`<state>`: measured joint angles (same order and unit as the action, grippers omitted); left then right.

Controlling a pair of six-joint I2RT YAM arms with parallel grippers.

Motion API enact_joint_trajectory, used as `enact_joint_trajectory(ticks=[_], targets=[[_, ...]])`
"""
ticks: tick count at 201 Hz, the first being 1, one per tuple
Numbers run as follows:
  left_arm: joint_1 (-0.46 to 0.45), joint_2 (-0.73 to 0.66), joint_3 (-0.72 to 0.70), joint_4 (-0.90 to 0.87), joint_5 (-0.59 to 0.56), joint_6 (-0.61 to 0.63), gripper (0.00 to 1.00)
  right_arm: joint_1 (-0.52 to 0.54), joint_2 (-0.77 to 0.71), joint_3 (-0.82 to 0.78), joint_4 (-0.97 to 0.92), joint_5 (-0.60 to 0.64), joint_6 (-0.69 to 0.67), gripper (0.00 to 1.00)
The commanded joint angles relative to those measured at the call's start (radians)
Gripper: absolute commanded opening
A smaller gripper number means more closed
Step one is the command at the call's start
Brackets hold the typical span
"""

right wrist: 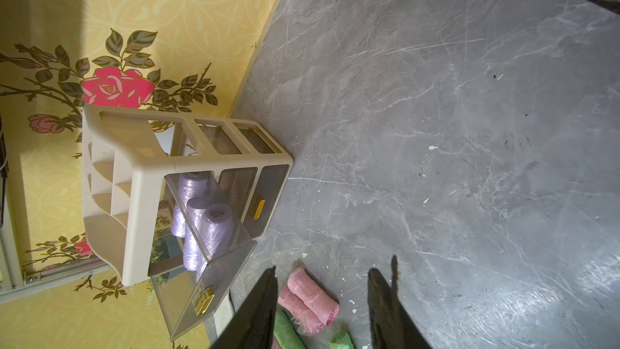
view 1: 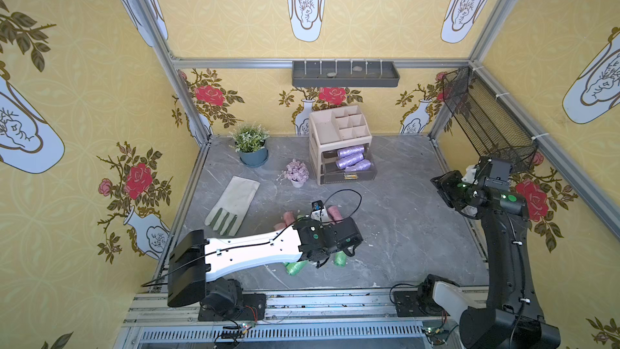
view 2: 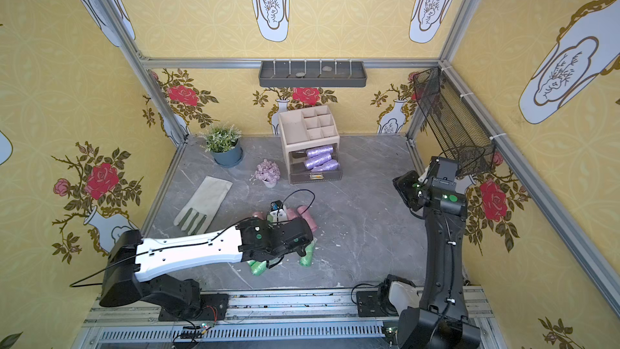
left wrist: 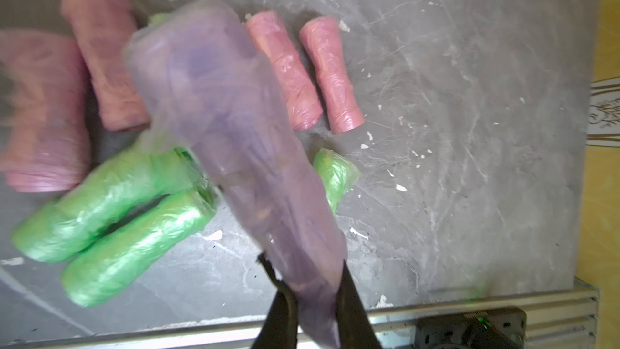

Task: Sort the rolls of trash bags by color and place them into the drawer
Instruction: Pick up the roll of trash bags from the center of the board, then place the roll of trash bags in the drawer.

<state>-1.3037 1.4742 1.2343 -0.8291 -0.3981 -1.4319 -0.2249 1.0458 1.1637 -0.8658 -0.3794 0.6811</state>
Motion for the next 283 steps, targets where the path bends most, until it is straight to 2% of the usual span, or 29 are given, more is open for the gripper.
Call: enact_joint_trajectory(ticks=[1,23,43,53,114,146,193,221,283], targets=[[-0.006,-0.064,0.052,-0.141,-0.03,0.153,0.0,-0.001,-0.004,0.008,0.003,-0.018,0.02,0.45],[-0.004,-0.081,0.179,-0.249,0.003,0.286,0.0,-0.002,-0.009,0.01,-0.001,-0.026,0.028,0.45],[0.026,-0.055,0.337,-0.352,0.071,0.424,0.0,-0.001,-0.012,0.014,-0.008,-0.028,0.03,0.45],[0.054,-0.033,0.413,-0.385,0.144,0.5,0.0,-0.001,-0.014,0.016,-0.011,-0.032,0.032,0.45],[0.265,0.155,0.845,-0.631,0.438,0.68,0.0,-0.002,-0.036,0.022,-0.033,-0.039,0.035,0.45],[0.37,0.242,0.954,-0.614,0.665,0.733,0.0,-0.006,-0.031,0.025,-0.035,-0.058,0.034,0.45],[0.504,0.35,1.129,-0.626,0.811,0.745,0.0,-0.008,-0.029,0.012,-0.029,-0.076,0.033,0.45],[0.558,0.391,1.138,-0.605,0.831,0.743,0.0,-0.01,-0.029,-0.005,-0.021,-0.078,0.03,0.45],[0.601,0.5,1.185,-0.582,0.865,0.762,0.0,-0.016,-0.013,-0.022,-0.01,-0.078,0.017,0.45]])
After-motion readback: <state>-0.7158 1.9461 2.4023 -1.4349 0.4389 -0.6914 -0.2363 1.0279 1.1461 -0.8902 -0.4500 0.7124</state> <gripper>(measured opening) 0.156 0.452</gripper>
